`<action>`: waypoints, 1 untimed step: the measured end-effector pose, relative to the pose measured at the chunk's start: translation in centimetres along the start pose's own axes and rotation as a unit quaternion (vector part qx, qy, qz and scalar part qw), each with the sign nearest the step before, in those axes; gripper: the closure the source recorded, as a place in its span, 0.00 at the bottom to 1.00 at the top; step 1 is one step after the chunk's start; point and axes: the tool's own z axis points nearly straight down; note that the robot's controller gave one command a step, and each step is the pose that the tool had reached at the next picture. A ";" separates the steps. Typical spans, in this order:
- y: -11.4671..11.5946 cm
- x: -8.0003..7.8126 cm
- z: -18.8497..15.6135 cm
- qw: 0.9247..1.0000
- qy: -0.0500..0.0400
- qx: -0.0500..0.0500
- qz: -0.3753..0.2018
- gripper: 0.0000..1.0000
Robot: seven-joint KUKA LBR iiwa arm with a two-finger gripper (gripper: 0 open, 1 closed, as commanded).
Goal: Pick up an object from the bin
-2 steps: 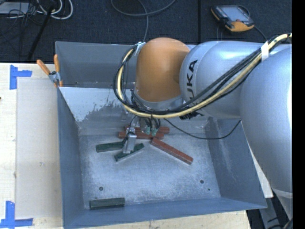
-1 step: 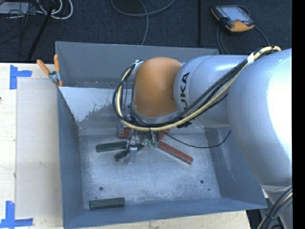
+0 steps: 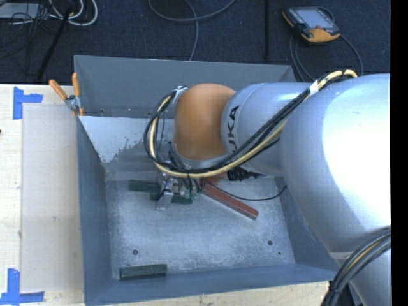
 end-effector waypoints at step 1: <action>0.0 0.0 0.0 1.000 0.000 0.000 0.001 1.00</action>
Offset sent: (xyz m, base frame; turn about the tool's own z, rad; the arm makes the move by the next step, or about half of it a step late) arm -0.0004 -0.0060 0.0926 -0.0153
